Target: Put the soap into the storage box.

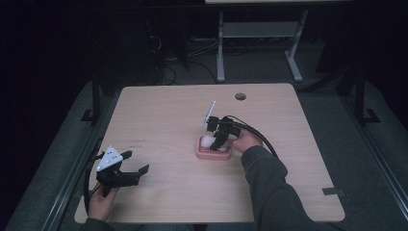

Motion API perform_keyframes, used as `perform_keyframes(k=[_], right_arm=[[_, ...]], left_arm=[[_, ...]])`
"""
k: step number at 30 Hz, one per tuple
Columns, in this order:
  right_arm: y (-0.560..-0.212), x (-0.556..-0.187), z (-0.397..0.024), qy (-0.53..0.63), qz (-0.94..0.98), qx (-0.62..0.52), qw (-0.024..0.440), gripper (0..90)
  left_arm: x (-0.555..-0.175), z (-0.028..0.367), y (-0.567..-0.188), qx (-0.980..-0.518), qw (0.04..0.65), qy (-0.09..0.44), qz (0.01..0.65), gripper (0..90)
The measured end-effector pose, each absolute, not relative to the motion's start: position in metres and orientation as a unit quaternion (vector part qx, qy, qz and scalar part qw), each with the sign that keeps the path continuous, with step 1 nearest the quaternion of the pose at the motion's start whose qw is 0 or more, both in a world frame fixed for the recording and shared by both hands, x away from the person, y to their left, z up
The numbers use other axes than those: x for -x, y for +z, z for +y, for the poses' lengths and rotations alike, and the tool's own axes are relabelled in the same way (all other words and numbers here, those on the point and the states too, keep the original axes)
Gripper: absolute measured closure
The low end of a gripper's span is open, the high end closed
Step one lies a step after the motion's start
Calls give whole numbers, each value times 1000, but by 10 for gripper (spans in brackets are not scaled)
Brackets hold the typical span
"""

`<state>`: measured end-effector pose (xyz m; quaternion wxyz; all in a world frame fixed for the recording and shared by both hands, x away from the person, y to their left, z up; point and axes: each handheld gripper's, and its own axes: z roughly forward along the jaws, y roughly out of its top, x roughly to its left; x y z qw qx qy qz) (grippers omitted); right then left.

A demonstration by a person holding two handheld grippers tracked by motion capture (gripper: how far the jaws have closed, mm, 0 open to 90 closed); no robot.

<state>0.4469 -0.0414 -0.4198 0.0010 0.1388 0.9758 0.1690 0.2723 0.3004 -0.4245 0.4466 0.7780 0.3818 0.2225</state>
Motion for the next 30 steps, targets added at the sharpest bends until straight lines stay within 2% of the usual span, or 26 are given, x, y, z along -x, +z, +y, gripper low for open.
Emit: perform_keyframes(k=[30], right_arm=[[-423, -446, -41, 169, 975, -142, -3, 476]], left_arm=[[-273, 300, -424, -780, 444, 222, 380, 146]])
